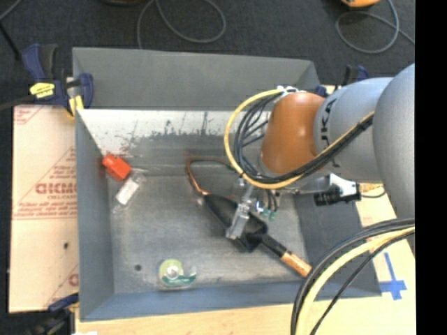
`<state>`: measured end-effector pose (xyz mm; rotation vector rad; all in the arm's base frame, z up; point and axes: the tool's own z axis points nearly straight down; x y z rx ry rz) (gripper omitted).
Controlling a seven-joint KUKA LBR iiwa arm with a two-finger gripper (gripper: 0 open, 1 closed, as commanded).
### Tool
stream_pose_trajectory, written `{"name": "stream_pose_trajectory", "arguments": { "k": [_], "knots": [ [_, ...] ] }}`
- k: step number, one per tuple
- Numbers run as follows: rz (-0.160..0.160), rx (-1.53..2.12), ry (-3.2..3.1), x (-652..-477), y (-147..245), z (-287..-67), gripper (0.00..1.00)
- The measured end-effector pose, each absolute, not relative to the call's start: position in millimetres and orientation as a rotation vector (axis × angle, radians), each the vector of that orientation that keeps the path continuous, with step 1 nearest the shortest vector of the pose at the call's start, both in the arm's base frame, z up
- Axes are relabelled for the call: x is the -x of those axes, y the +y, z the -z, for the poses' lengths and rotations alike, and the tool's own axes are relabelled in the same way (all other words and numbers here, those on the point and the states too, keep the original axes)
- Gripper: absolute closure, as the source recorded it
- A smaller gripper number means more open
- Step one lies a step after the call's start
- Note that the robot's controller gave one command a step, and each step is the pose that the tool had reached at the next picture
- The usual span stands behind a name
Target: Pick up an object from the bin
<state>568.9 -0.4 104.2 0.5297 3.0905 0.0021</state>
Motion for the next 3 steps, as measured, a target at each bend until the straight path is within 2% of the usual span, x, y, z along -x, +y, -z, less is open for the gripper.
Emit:
{"name": "stream_pose_trajectory", "arguments": {
  "k": [1, 2, 3],
  "knots": [
    [0.0, -0.2, 3.13, -567.4, -6.6, -104.9, 0.0],
    [-0.003, -0.542, 3.09, -562.4, 0.3, -108.8, 0.0],
    [-0.002, -0.993, 2.971, -542.1, -24.4, -70.7, 1.0]
  ]
}}
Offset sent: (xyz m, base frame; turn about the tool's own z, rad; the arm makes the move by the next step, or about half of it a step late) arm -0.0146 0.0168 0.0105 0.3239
